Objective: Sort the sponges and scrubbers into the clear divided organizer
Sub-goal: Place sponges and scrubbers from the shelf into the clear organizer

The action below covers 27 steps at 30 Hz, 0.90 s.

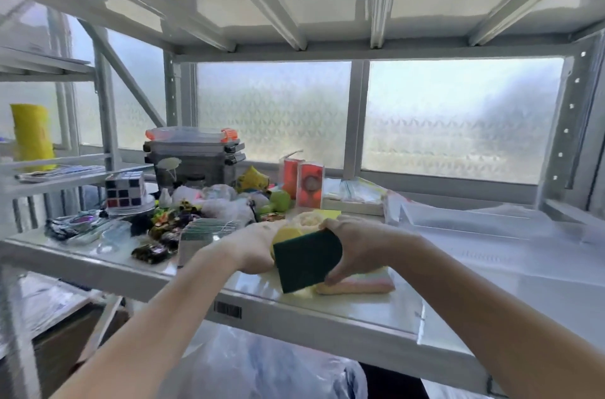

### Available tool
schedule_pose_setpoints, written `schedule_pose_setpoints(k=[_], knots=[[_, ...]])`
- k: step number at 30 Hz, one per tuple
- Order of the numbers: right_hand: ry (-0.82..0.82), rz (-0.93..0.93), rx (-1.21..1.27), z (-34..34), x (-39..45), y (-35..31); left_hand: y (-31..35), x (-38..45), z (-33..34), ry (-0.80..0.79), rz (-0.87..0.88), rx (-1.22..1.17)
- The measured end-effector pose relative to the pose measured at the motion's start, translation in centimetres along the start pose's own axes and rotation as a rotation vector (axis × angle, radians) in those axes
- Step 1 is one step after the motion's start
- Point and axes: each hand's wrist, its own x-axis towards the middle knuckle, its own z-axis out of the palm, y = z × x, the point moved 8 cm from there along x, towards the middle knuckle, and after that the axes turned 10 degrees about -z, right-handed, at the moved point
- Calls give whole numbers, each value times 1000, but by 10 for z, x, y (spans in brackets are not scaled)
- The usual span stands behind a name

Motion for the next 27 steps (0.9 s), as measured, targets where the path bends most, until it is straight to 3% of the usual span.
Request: schedule_pose_setpoints(k=[8,14,21,24,27], knots=[[137,-161,-103,1,-3,-13,-14,37,14,118,31,39],[290,-167,18,-22,-13,-5,-11,32,-14,319,39,79],[648,40,167,-94,-62,50,19,-3,-79,537,-29,-286],[806,179,186,-117,-98,89,48,-18,-95,593,50,-545],[893,317,279,-125,-137,135,88,-27,-91,543,150,-766]])
